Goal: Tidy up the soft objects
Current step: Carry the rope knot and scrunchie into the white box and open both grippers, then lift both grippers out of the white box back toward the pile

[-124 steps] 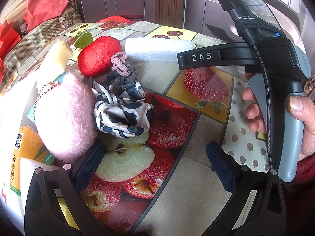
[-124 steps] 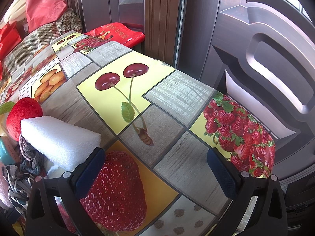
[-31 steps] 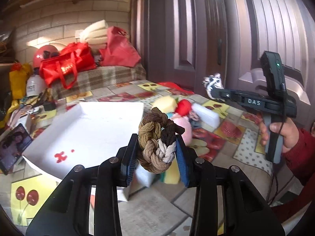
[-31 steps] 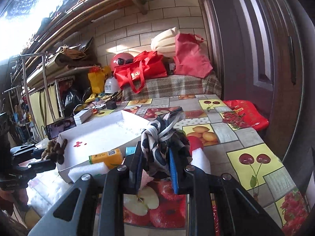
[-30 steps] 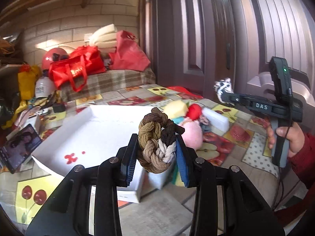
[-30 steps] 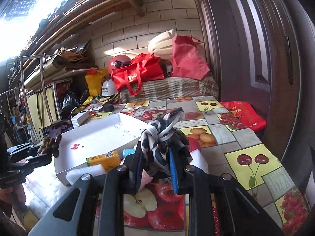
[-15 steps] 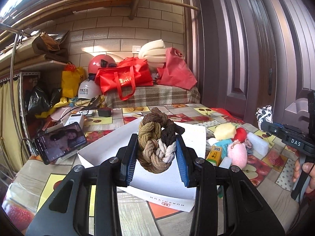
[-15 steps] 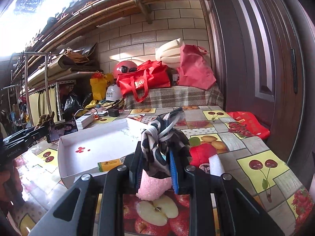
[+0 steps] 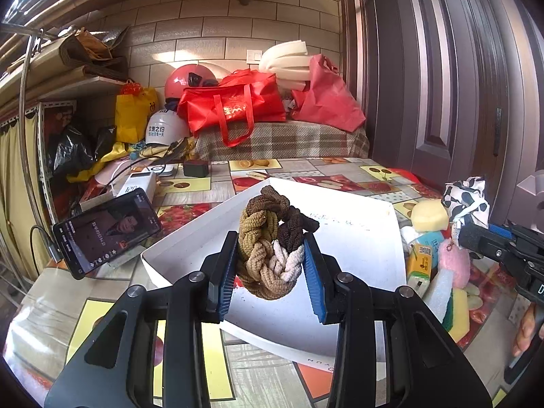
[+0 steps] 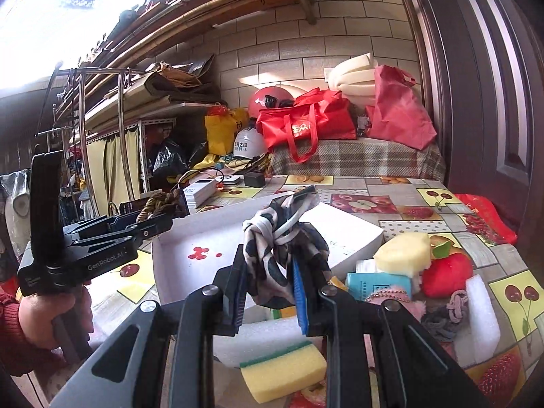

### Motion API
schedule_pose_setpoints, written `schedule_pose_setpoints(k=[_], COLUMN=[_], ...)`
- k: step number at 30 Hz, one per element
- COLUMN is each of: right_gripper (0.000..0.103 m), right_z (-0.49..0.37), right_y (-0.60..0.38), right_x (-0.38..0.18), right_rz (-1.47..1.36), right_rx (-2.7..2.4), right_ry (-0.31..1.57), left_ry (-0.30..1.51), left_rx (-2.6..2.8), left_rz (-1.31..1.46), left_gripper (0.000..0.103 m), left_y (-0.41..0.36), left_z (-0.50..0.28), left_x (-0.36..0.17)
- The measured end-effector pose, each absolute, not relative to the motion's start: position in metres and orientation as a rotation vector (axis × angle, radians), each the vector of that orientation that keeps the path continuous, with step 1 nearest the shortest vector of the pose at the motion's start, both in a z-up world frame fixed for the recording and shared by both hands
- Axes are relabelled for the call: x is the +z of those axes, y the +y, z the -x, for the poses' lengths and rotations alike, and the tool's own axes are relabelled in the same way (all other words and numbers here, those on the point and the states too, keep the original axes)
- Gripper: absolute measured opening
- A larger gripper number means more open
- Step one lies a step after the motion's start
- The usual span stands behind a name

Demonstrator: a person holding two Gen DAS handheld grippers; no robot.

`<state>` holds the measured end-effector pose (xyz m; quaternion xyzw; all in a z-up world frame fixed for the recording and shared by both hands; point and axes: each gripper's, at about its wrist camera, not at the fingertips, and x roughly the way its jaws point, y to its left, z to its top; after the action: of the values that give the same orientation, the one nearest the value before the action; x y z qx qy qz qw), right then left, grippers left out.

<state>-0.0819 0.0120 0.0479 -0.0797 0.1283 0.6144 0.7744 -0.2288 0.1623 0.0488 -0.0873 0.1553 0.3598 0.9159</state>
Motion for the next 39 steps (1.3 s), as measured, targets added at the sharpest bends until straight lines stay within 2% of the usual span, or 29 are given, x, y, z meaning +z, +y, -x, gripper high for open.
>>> schedule_pose_setpoints(k=[13, 26, 27, 29, 30, 31, 33, 36, 38, 39], right_gripper=[0.023, 0.026, 0.03, 0.046, 0.065, 0.081, 0.085, 0.088, 0.095, 0.103], right_z=[0.094, 0.087, 0.086, 0.086, 0.087, 0.087, 0.088, 0.086, 0.085, 0.085], right_y=[0.063, 0.114, 0.117, 0.116, 0.115, 0.114, 0.113, 0.115, 0.115, 0.116], right_x=[0.038, 0.031, 0.03, 0.029, 0.03, 0.03, 0.031, 0.032, 0.032, 0.033], right_rz=[0.2, 0.218, 0.229, 0.232, 0.23, 0.231, 0.233, 0.232, 0.229, 0.226], right_rx=[1.357, 1.264, 1.257, 1.247, 1.246, 1.243, 1.229, 1.228, 1.226, 1.222], right_ry=[0.377, 0.461, 0.476, 0.478, 0.473, 0.467, 0.466, 0.47, 0.472, 0.473], left_ry=[0.342, 0.409, 0.418, 0.417, 0.411, 0.401, 0.382, 0.38, 0.379, 0.377], left_rx=[0.735, 0.732, 0.725, 0.732, 0.737, 0.741, 0.756, 0.763, 0.772, 0.779], left_rz=[0.162, 0.299, 0.312, 0.324, 0.324, 0.324, 0.333, 0.343, 0.336, 0.331], left_gripper=[0.036, 0.039, 0.042, 0.057, 0.076, 0.091, 0.103, 0.103, 0.103, 0.103], left_y=[0.192, 0.239, 0.241, 0.243, 0.242, 0.242, 0.242, 0.245, 0.244, 0.243], left_z=[0.207, 0.191, 0.191, 0.191, 0.192, 0.194, 0.199, 0.202, 0.201, 0.202], left_x=[0.048, 0.042, 0.041, 0.041, 0.041, 0.042, 0.043, 0.043, 0.044, 0.045])
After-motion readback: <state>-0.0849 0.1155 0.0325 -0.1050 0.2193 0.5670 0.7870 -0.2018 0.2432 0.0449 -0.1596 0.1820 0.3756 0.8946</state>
